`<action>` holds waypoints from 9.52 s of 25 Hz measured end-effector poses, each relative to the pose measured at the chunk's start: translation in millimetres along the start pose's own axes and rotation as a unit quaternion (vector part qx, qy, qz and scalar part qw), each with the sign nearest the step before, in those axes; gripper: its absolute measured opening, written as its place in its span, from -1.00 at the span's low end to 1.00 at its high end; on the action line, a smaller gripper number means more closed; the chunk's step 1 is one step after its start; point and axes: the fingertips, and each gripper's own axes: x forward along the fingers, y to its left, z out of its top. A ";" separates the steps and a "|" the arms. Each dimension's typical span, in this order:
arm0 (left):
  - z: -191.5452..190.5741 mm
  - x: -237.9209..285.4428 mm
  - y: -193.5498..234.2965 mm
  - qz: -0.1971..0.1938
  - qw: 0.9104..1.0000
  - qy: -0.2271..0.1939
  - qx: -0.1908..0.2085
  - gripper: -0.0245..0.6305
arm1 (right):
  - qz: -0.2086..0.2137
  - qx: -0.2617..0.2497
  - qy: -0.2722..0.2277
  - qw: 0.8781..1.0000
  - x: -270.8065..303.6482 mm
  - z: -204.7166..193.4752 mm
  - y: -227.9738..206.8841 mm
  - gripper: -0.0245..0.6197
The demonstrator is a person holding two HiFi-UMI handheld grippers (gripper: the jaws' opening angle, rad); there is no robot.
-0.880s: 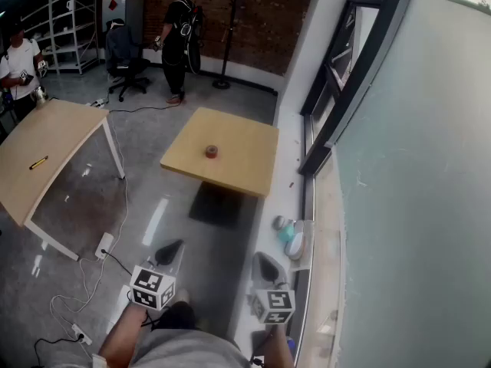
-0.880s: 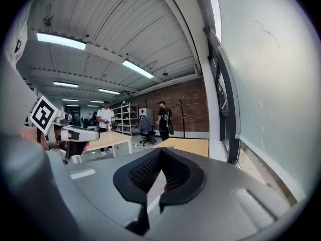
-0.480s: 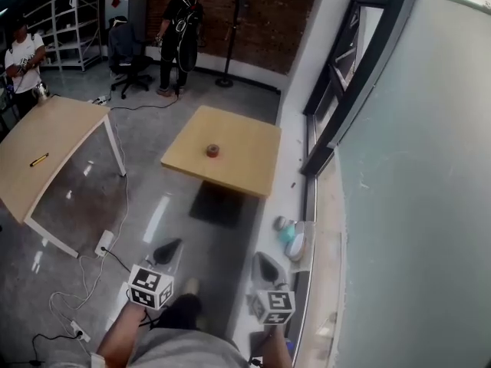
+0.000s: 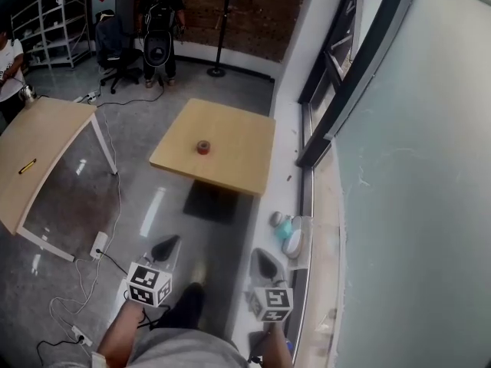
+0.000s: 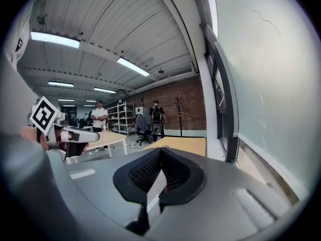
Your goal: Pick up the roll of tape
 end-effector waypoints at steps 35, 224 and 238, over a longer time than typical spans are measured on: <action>70.2 257.6 145.8 -0.004 1.000 0.021 -0.004 -0.93 | 0.011 0.004 0.032 0.999 290.1 62.5 -76.1 -0.88; 130.2 375.3 201.2 0.045 0.996 -0.003 0.072 0.11 | 0.079 -0.019 0.027 0.996 443.7 96.7 -126.2 -0.89; 137.3 325.8 188.7 0.037 0.995 -0.024 0.088 0.11 | 0.065 -0.013 -0.002 0.998 394.9 107.9 -104.1 -0.88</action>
